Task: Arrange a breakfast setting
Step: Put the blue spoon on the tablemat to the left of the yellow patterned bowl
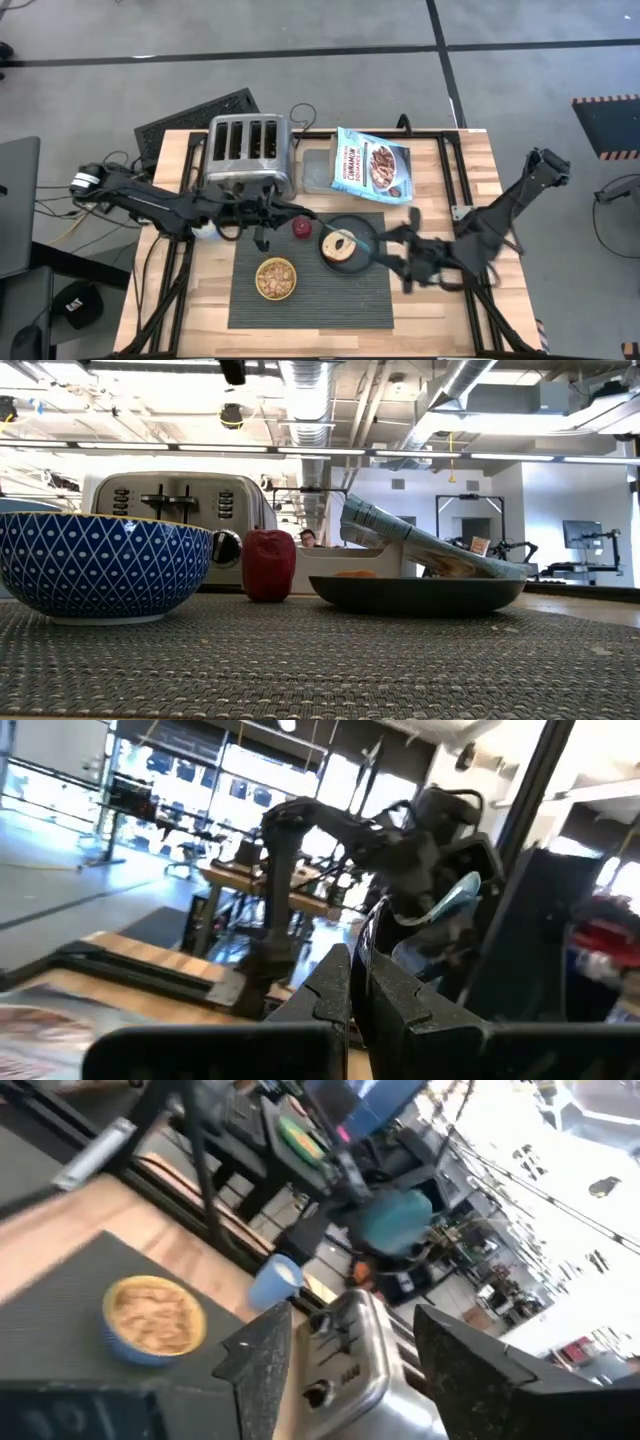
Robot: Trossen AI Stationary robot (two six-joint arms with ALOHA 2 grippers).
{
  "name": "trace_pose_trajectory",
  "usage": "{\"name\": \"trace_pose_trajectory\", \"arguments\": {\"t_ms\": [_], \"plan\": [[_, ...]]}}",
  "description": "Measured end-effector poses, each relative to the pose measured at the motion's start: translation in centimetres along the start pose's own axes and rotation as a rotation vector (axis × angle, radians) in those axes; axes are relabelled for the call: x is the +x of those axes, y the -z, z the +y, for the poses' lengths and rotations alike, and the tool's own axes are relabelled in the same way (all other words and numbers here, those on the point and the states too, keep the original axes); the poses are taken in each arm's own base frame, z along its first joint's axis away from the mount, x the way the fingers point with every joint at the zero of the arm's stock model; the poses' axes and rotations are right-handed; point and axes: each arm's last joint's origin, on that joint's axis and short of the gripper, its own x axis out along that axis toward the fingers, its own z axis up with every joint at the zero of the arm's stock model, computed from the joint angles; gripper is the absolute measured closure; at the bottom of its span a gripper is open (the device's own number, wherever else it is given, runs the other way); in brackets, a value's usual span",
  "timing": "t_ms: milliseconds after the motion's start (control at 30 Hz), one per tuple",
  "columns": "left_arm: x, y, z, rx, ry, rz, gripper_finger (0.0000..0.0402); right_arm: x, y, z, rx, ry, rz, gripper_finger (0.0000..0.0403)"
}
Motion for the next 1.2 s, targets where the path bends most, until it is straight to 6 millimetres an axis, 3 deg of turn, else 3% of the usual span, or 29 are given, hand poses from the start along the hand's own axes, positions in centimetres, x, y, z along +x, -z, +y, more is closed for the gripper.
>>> {"name": "trace_pose_trajectory", "arguments": {"t_ms": [167,433,700,833,1000,1200], "plan": [[-2.3,-1.4,0.0,0.052,-0.024,0.106,0.0401,-3.0,-0.4,-0.2,0.093,0.005,0.033,0.0159],[-6.7,-1.3,0.6,0.013,0.000,0.455,0.0401,-4.8,2.3,0.4,0.267,-0.168,0.200,0.0159],[-10.2,0.0,1.2,-0.144,-0.023,0.812,0.0401,-4.1,5.6,2.1,0.369,-0.143,0.370,0.0159],[-11.1,-0.3,1.2,-0.177,-0.049,0.950,0.0401,-3.4,7.6,2.6,0.415,-0.095,0.434,0.0159],[-11.4,-0.9,0.8,-0.250,-0.072,1.100,0.0401,-2.9,8.8,2.7,0.456,-0.050,0.475,0.0159],[-10.7,1.4,1.2,-0.305,-0.161,1.370,0.0402,-2.1,8.6,2.3,0.446,-0.029,0.449,0.0159]]}}
